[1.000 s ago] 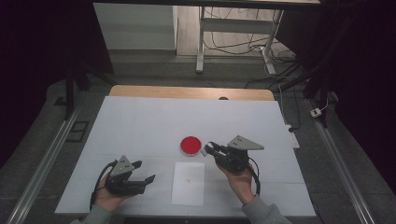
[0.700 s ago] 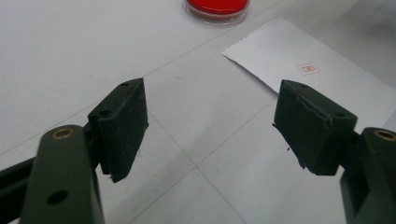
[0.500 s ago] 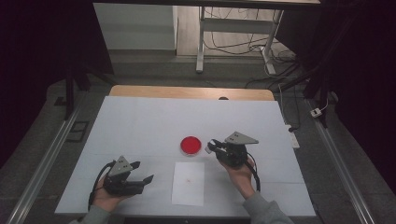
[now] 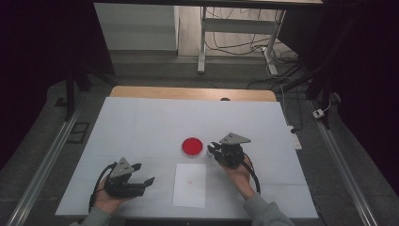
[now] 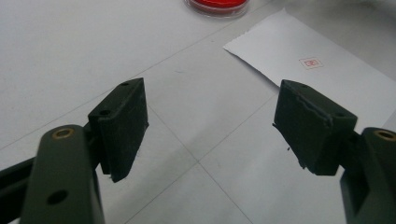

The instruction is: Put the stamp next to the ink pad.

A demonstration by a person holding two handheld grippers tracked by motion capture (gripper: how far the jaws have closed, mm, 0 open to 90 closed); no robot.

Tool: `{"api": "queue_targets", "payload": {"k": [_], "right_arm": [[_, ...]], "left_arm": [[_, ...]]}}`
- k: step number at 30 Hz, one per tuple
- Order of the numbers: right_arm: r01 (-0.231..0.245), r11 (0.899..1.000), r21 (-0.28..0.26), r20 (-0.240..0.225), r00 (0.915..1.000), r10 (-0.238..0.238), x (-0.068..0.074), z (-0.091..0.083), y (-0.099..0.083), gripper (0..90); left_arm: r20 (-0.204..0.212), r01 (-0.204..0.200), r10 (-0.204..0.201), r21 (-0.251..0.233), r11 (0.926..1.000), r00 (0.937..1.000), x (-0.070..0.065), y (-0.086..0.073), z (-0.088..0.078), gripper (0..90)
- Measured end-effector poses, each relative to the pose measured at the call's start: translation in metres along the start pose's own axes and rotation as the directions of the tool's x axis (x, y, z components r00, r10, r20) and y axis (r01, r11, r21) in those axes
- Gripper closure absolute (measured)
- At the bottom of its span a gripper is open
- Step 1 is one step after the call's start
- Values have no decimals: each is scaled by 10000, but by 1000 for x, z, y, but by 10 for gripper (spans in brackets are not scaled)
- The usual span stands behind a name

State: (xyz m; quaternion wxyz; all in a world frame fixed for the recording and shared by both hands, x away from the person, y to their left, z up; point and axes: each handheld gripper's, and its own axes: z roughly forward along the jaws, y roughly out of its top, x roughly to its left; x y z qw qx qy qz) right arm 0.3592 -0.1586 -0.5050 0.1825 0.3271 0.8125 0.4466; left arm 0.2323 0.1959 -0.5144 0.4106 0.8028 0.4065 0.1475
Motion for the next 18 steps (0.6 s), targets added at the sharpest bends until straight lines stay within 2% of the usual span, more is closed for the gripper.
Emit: {"api": "queue_targets", "payload": {"k": [12,18], "right_arm": [[-119,9999,-39,130,9998,119,-5,7,-1,748],[-94,9999,112,189,9998,92,-6,12,-2,733]], "left_arm": [[10,-3,3,33,10000,10000,0,0,0,264],[9,-19,19,54,10000,10000,0,0,1,264]]}}
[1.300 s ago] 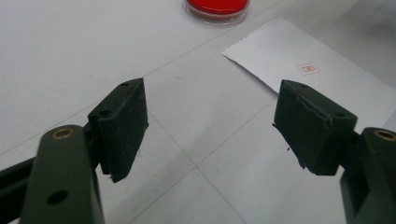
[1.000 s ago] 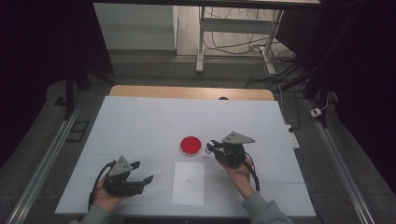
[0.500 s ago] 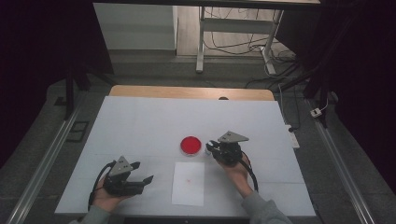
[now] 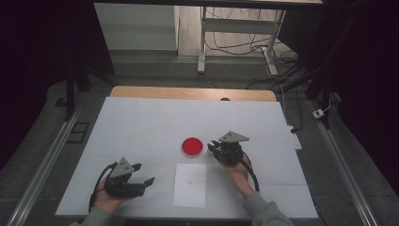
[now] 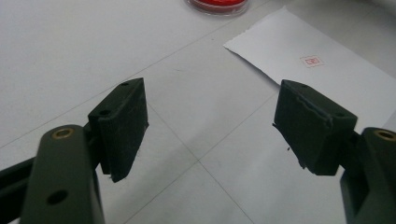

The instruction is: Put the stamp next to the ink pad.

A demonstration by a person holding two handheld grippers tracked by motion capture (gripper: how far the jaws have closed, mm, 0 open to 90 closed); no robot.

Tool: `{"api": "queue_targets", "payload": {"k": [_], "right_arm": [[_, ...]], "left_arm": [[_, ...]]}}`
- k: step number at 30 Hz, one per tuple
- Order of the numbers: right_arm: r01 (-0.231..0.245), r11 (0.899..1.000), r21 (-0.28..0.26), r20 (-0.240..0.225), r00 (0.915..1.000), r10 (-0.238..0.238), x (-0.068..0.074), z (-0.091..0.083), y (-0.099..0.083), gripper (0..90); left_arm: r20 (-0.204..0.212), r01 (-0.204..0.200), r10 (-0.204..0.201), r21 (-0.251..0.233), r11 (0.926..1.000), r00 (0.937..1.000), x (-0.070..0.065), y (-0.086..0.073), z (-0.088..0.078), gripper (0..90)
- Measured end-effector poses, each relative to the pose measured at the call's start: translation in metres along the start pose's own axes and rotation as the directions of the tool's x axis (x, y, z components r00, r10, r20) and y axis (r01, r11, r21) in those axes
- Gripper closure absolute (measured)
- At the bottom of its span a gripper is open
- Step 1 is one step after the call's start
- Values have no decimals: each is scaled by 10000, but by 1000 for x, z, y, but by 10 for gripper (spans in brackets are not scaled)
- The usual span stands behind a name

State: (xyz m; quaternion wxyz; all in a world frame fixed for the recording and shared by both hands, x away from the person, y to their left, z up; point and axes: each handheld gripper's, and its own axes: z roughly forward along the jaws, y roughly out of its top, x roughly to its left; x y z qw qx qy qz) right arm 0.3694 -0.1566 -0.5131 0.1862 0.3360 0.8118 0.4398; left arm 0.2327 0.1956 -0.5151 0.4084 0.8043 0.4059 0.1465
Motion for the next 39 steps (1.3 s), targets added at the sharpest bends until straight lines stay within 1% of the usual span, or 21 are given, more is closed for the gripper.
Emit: {"api": "queue_targets", "payload": {"k": [7,13,16,18,21,26,30,34,36,39], "right_arm": [[27,10000,70,71,10000,-28,0,2,-1,695],[-39,10000,61,38,10000,39,-1,2,-1,604],[-58,9999,-110,-36,10000,58,-1,1,0,541],[-50,9998,-205,15,10000,50,-1,-1,0,506],[-100,9995,-303,-64,9999,99,-2,-2,1,481],[-143,9987,-492,-36,9999,142,-2,-6,2,440],[-54,9974,-715,-96,9999,47,-3,-17,4,431],[179,9961,-867,-132,9997,-192,-3,-34,3,425],[194,9946,-1022,-224,9995,-218,-4,-44,-1,425],[335,9943,-1016,-246,9990,-362,-7,-58,-8,425]], "left_arm": [[2,6,-6,7,10000,10000,0,0,0,264],[-15,7,-7,15,10000,10000,0,0,0,264],[-15,0,0,19,10000,10000,0,0,0,263],[-20,4,-4,20,10000,10000,0,0,0,263],[-19,12,-12,26,10000,10000,1,0,0,263],[-57,34,-34,24,10000,10000,2,-1,0,263],[-61,75,-75,50,10000,10000,3,-2,0,263],[-52,95,-94,66,9999,9999,3,-2,0,263],[-52,85,-84,77,9999,10000,3,-3,0,263],[-64,94,-94,86,9999,9999,3,-3,1,263]]}}
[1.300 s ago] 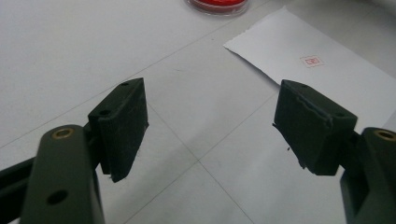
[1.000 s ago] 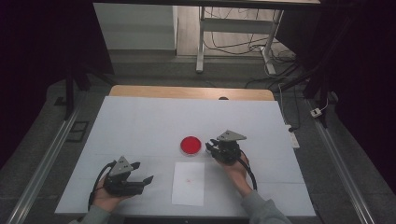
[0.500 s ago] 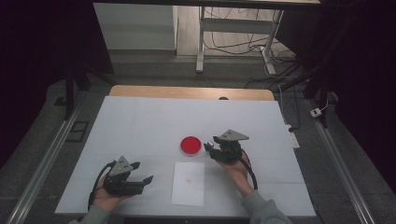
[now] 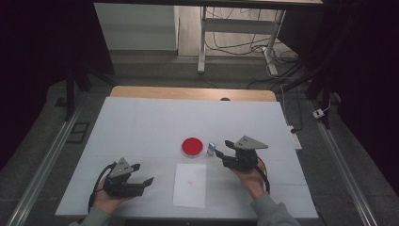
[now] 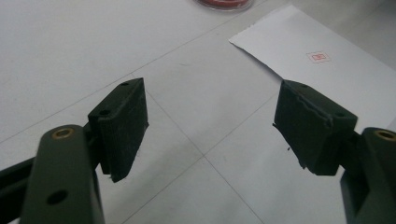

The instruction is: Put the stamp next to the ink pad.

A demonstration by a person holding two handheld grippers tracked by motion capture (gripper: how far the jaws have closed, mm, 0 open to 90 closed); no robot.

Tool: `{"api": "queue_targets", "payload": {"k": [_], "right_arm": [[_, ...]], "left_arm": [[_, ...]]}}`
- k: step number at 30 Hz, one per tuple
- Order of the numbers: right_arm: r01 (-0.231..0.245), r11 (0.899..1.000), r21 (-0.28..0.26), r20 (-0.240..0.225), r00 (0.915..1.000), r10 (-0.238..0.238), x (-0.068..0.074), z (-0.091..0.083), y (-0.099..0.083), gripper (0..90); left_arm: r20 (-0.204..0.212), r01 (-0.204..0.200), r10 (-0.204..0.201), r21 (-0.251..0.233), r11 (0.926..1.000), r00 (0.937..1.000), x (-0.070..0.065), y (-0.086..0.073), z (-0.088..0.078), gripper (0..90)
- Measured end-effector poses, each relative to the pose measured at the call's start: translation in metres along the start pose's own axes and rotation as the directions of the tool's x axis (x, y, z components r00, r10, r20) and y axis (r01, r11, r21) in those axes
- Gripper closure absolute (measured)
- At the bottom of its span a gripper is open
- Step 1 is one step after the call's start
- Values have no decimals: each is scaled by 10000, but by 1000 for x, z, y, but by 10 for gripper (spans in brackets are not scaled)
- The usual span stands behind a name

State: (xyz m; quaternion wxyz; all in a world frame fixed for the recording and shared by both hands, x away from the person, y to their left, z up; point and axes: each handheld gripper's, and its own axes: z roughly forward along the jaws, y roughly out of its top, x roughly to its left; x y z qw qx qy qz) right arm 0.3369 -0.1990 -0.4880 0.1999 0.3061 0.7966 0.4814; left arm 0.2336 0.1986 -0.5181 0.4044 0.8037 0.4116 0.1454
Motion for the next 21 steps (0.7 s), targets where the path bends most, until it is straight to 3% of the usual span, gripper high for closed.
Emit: {"api": "queue_targets", "payload": {"k": [9,15,21], "right_arm": [[106,9999,9,-113,9999,-106,-8,-38,-24,425],[300,9995,139,101,9995,-302,-16,-67,-42,425],[268,9996,129,386,9989,-273,-27,-86,-55,425]], "left_arm": [[-3,17,-17,71,10000,10000,2,-3,-1,263],[-101,213,-213,78,9997,9997,7,-9,-6,263],[-51,141,-141,118,9998,9999,6,-10,-6,263]]}}
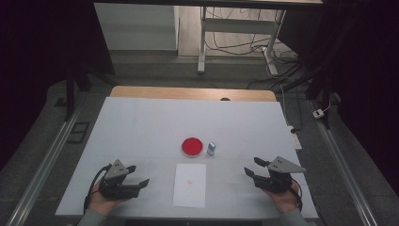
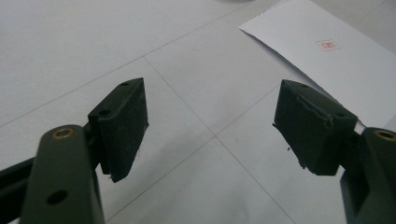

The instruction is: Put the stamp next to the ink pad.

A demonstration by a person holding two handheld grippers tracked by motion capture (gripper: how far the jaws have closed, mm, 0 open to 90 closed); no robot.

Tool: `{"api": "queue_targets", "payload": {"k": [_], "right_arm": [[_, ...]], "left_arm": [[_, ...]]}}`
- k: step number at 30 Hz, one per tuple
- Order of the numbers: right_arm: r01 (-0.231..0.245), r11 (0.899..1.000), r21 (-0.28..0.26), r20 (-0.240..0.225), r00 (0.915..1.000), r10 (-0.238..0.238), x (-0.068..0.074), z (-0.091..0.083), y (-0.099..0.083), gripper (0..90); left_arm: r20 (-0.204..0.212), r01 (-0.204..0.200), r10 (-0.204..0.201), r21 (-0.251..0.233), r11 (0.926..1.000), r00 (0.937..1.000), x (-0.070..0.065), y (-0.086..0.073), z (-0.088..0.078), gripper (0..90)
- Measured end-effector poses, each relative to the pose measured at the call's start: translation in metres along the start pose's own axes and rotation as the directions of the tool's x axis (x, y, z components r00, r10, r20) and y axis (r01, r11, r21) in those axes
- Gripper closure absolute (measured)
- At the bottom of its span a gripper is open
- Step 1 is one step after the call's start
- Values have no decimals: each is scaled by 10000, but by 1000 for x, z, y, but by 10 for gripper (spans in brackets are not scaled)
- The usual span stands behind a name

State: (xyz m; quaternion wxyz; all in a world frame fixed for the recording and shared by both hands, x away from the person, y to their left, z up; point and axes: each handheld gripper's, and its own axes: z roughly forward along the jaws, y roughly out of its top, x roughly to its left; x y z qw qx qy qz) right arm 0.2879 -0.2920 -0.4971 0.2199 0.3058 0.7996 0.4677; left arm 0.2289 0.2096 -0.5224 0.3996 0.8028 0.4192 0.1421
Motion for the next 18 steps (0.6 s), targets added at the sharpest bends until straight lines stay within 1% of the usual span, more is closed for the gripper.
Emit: {"api": "queue_targets", "payload": {"k": [6,18], "right_arm": [[47,9998,211,-28,10000,-47,-5,0,-7,426],[108,9998,148,-132,9999,-106,-5,0,-7,428]], "left_arm": [[23,1,-1,22,10000,10000,0,0,1,263],[16,-8,8,13,10000,10000,0,0,1,263]]}}
